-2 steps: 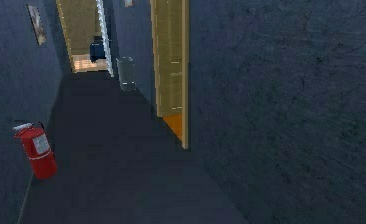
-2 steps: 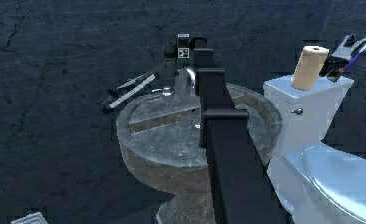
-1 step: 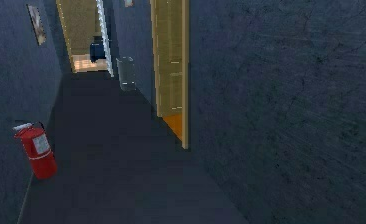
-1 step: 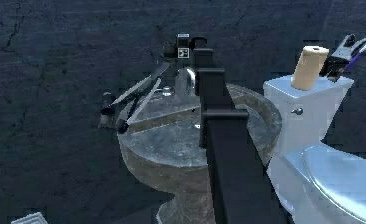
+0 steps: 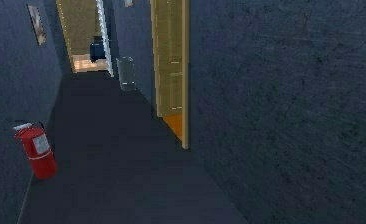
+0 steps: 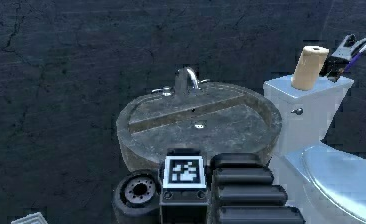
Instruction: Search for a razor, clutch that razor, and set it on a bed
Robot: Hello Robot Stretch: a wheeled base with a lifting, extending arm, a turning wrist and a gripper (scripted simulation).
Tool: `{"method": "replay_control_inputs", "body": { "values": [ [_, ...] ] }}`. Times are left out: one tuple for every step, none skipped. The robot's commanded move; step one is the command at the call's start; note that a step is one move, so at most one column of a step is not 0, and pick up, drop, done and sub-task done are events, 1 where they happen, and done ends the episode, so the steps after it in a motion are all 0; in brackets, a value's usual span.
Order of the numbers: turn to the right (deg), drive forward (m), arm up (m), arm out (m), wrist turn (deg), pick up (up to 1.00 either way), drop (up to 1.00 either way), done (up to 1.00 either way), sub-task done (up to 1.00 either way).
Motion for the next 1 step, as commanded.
{"method": "replay_control_inputs", "body": {
  "values": [
    [-45.0, 0.0, 0.0, 0.0, 0.0, 0.0, 0.0, 0.0, 0.0]
  ]
}}
